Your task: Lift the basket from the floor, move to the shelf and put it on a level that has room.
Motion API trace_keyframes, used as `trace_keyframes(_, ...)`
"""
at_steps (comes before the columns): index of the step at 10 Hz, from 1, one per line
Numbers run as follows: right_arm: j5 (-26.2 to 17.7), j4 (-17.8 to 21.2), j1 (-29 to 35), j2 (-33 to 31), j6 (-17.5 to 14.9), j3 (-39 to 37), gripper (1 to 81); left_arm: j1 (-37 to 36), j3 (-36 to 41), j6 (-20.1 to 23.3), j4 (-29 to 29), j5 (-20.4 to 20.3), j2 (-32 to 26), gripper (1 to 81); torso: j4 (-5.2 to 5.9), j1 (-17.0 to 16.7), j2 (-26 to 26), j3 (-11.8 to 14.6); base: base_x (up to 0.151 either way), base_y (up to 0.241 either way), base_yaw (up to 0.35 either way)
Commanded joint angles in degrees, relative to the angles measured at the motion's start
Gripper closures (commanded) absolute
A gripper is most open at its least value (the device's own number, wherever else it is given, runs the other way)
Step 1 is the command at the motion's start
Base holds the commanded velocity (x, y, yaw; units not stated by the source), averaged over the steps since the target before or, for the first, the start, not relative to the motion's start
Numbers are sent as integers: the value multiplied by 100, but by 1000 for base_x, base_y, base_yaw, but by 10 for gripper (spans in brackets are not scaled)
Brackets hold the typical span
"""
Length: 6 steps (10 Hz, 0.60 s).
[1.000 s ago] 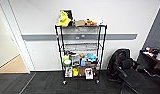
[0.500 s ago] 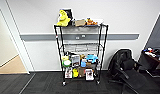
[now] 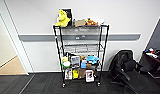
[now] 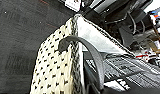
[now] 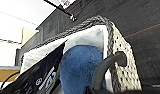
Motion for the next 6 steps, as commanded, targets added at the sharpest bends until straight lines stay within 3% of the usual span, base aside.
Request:
trace_keyframes(1,174,-89,872,-297,59,878,811,-630,497,-48,79,-14,-140,811,0,0,0,0,78,0,0)
trace_keyframes(6,420,-80,889,-666,68,1476,811,-630,726,-48,88,-23,-237,811,0,-2,0,0,78,0,0)
